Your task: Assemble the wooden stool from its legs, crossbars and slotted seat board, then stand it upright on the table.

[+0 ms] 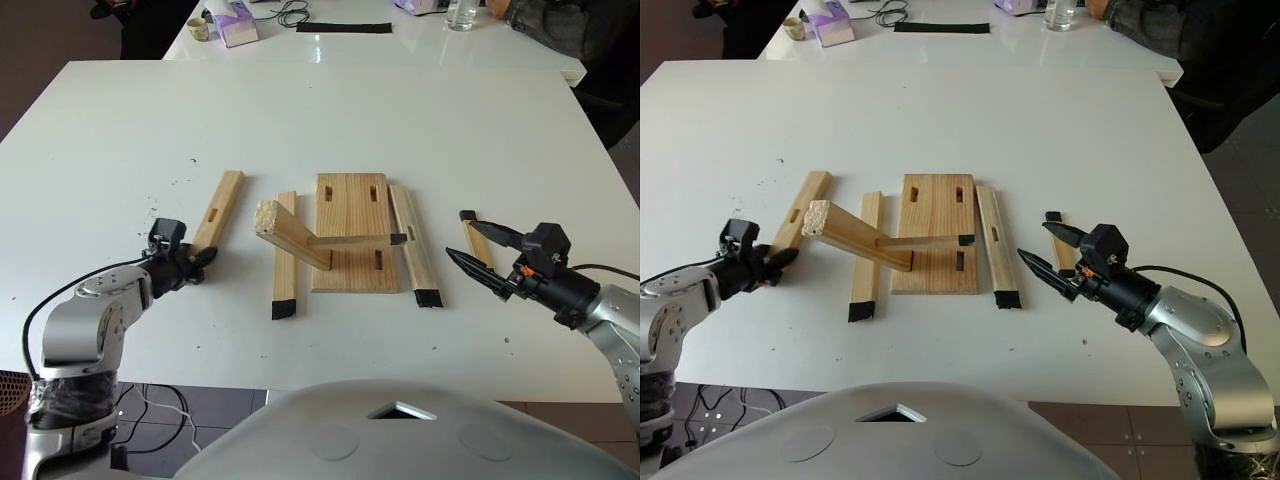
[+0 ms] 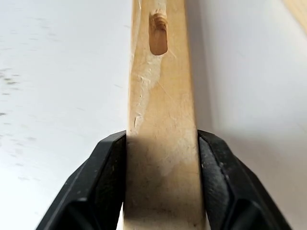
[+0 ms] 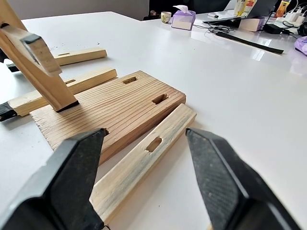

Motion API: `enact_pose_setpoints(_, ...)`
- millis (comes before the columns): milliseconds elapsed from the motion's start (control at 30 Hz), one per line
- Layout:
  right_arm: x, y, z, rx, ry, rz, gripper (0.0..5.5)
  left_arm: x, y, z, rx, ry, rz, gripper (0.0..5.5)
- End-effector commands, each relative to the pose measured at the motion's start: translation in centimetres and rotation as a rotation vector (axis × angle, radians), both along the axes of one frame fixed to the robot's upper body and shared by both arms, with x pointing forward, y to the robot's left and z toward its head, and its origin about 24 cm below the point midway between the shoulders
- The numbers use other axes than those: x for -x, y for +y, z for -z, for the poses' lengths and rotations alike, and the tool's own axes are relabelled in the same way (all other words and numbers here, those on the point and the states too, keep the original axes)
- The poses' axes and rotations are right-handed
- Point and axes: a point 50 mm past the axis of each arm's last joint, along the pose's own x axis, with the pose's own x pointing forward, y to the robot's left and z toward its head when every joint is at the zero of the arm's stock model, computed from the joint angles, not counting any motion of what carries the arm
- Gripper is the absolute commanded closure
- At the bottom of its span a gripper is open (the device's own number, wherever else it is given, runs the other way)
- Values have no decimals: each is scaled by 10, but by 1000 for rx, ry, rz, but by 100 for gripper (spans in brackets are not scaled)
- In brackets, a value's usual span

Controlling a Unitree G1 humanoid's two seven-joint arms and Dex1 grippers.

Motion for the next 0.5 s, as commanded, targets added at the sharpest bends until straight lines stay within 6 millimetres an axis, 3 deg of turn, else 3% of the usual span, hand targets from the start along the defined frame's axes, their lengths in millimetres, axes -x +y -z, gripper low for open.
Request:
enact_pose_setpoints(33,-9,-9,-6,0,-25,26,238,-48,-6,-30,142,-299,-12,349)
enact_pose_setpoints(100,-16,-13,-10,-6,-53,45,238,-73,-16,-67,183,-504,68,349)
enact_pose_setpoints(200,-29,-18,-18,-17,-94,57,238,-90,-24,-110,211,-715,131,349)
enact_pose_setpoints(267,-38,-23,-27,-32,-121,68,238,-95,-33,-134,233,-814,209,349)
enact_pose_setpoints(367,-55,-28,-57,-98,-200,58,238,-99,-58,-165,72,-891,491,349)
enact_pose_setpoints(500,-71,-5,-106,-230,-276,-175,223,-85,-102,-218,267,-1006,824,349)
